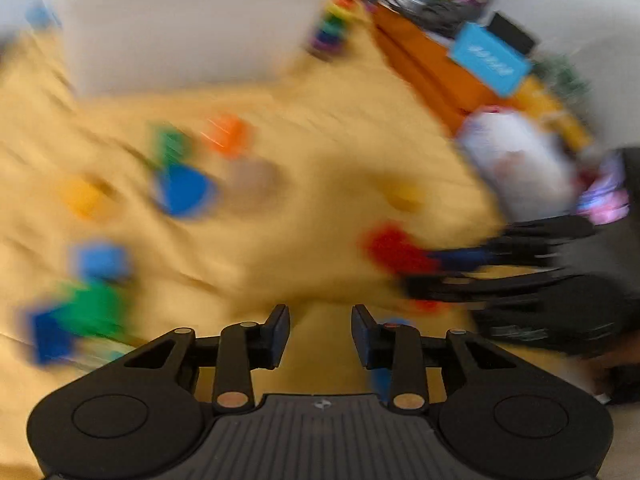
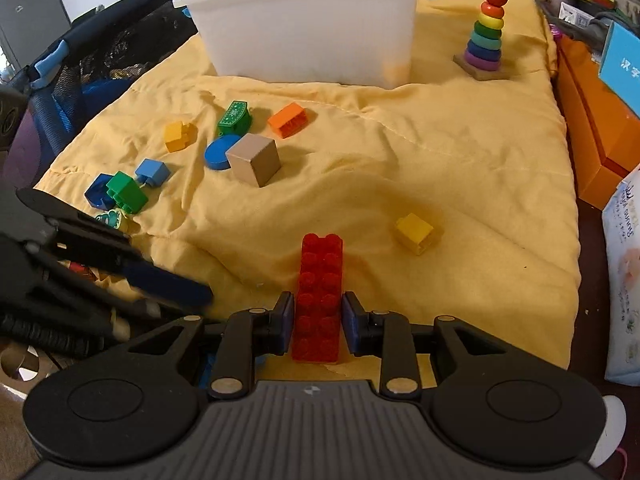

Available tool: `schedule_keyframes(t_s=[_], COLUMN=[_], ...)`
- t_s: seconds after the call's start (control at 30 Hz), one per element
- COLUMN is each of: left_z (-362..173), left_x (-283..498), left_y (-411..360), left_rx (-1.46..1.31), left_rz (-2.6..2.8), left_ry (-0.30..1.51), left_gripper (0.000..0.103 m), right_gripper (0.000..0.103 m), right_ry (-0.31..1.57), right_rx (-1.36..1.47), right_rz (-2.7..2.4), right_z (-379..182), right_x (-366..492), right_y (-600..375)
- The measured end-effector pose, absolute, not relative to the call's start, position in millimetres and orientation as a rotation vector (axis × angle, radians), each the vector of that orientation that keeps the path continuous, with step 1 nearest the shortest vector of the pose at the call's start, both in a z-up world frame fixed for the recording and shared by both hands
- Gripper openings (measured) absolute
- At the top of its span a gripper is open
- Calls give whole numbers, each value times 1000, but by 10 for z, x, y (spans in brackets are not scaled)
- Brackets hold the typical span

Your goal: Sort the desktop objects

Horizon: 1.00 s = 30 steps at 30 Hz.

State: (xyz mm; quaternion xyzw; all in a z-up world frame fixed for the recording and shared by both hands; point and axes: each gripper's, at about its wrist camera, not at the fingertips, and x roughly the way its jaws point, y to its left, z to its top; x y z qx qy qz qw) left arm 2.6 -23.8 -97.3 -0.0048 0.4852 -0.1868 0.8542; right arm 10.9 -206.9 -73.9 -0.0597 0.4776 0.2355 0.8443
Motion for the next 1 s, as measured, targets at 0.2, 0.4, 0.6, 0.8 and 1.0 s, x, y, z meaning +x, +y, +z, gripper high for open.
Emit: schedule_keyframes(t_s=[0.2, 0.4, 0.6, 0.8, 1.0], left_z=[-601, -729, -812, -859, -810], left_x=[-240, -362, -407, -316, -306], left_y=[-420, -746, -673, -390, -222], left_rx=[-16, 83, 165, 116, 82], left_rz=[-614, -774, -634, -505, -391], left_ry=[950, 1021, 1034, 1074, 1016], left_gripper=[41, 41, 41, 45, 51], right_gripper=[31, 32, 32, 32, 32], right_ry=[988, 993, 968, 959, 945], right_rx=[-110, -88, -93, -93, -112], right_rz=[497, 472, 474, 490, 499], right_z=[-684, -682, -630, -623, -600], right_x=[122, 132, 78, 74, 48], right_y=[-2152, -2271, -2326, -2310, -2290])
